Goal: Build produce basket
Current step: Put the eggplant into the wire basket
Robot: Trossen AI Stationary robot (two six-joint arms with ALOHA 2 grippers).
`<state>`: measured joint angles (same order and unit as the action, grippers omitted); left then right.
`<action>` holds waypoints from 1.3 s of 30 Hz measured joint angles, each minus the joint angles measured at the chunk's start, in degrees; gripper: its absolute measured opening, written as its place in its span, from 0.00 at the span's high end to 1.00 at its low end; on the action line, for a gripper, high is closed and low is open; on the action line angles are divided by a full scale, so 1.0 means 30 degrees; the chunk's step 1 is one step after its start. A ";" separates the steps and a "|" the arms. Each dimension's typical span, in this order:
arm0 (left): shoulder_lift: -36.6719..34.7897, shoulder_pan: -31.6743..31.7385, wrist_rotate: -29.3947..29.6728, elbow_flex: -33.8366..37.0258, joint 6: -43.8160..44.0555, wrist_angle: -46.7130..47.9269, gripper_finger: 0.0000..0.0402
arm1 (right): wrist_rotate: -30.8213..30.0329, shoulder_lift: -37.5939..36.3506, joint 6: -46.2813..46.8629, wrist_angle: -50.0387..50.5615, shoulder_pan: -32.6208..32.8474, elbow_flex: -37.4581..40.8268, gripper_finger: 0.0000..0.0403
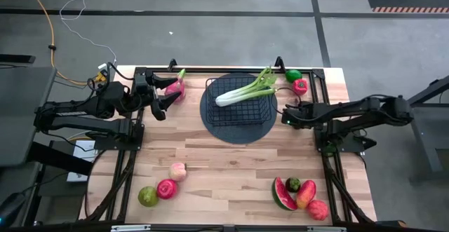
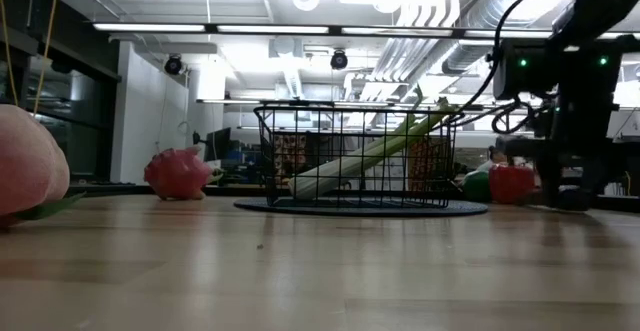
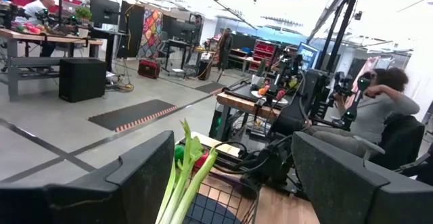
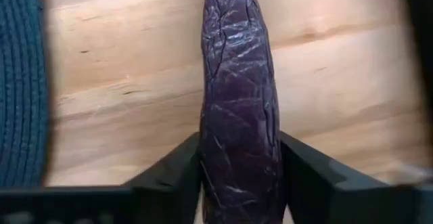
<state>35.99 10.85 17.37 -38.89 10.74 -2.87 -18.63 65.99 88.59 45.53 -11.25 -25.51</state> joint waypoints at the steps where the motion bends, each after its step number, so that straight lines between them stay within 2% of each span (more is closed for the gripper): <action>1: 0.0000 0.0000 0.0000 0.0000 0.0000 0.0000 0.28 | -0.0019 -0.0143 -0.0354 0.0562 0.0000 -0.0361 0.70; 3: 0.0000 0.0000 0.0000 0.0000 -0.0007 0.0007 0.28 | -0.0307 -0.0491 -0.1142 0.2026 0.0000 -0.1186 0.75; 7: 0.0000 0.0000 0.0000 0.0000 -0.0007 0.0007 0.28 | -0.1341 -0.1515 -0.2933 0.4960 0.0000 -0.3680 0.75; 10: 0.0000 0.0000 0.0140 0.0000 -0.0266 0.0007 0.28 | -0.2983 -0.2247 -0.4017 0.7778 0.0007 -0.6401 0.75; 13: 0.0000 -0.0015 0.1312 0.0000 -0.0641 0.0015 0.28 | -0.5399 -0.2718 -0.5320 0.9838 0.0007 -0.9603 0.69; 16: 0.0000 -0.0001 0.2293 0.0000 -0.0663 0.0022 0.28 | -0.7601 -0.2781 -0.7698 1.0229 0.0000 -1.2654 0.67; 19: -0.0006 0.0000 0.2495 0.0000 -0.0663 0.0022 0.28 | -0.8717 -0.2536 -1.1540 0.8512 -0.0007 -1.4941 0.69; 22: 0.0000 0.0000 0.2507 0.0000 -0.0663 0.0029 0.28 | -0.7226 -0.1956 -1.7113 0.4809 -0.0007 -1.6076 0.72; 26: 0.0000 0.0000 0.2817 0.0000 -0.0658 0.0029 0.28 | -0.2023 -0.0391 -2.3573 -0.0039 -0.0007 -1.6436 0.72; 29: 0.0000 0.0000 0.3016 0.0000 -0.0663 0.0027 0.28 | 0.1741 0.1570 -2.6709 -0.0877 -0.0002 -1.6731 0.70; 31: 0.0000 0.0000 0.3016 0.0000 -0.0660 0.0029 0.28 | 0.3532 0.3029 -2.8226 -0.0430 0.0000 -1.7021 0.70; 35: 0.0000 0.0000 0.3016 0.0000 -0.0656 0.0055 0.28 | 0.4867 0.5777 -3.0963 0.0597 0.0000 -1.7484 0.69; 39: 0.0000 0.0000 0.3012 0.0000 -0.0656 0.0293 0.28 | 0.4939 0.8025 -3.3916 0.1213 -0.0037 -1.7598 0.69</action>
<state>35.99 10.85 26.40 -38.89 8.78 -1.99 -3.81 90.07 -13.15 49.17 -11.36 -78.30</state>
